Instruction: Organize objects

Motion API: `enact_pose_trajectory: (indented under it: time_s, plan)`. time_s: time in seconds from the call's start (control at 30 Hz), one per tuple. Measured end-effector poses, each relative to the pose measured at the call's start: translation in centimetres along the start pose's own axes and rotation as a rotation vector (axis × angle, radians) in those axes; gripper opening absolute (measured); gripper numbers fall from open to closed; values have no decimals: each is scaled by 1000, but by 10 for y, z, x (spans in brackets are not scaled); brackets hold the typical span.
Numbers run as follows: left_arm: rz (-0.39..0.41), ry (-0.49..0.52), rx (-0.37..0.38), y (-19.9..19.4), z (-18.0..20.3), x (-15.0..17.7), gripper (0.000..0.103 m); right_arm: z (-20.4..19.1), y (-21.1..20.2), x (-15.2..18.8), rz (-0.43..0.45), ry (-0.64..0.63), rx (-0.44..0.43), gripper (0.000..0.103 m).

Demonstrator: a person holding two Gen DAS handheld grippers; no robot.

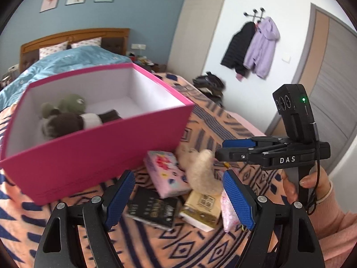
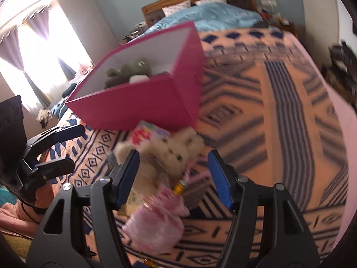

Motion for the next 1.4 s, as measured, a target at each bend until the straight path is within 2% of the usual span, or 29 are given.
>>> enact_pose_trajectory:
  time_s: [0.07,0.17,0.3,0.47,0.5,0.67,0.77,0.8,0.87,0.9,1.07,1.3,1.4]
  plan:
    - [-23,19,4,9,8,4,82,5,1,10,-4,30,-20,65]
    - [-54,40,-4,23,16,7,77,5,2,19,-8,41,-42,65]
    - [-112,49,-37,46,20,8,60,-2,4,25,-12,35,-72,65]
    - [-164,-1,-19,60,11,6,38,-3,4,31,-14,30,-88,40]
    - [-167,-8,-9,59,10,6,33,-4,2,33,-12,32,-94,39]
    - [-154,-61,-5,53,-1,3,31,1,-1,38,-18,43,-87,39]
    - [-156,-109,8,48,-12,3,30,5,-4,39,-33,42,-49,39]
    - [-156,-120,13,45,-15,3,30,9,-8,38,-23,56,-33,41]
    - [-152,-143,16,41,-22,4,30,14,-16,34,5,77,-2,52]
    - [-153,-154,23,39,-26,5,30,15,-20,31,26,79,4,53]
    - [-146,-197,43,31,-38,10,30,0,-14,15,64,70,-134,53]
    - [-149,-191,45,34,-34,12,30,-10,40,2,-29,133,-266,53]
    - [-151,-193,52,32,-36,14,30,-9,55,2,-54,175,-319,56]
Point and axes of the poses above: each gripper's, at about its wrist camera, not at the fingertips, and y roughly the way its jaws point, z to its right, x to its underside, the point moved 3 cm from there along y, roughly the way its jaws point, and after that the axes turned 15 degrees about -y, right-handed, at the moved point
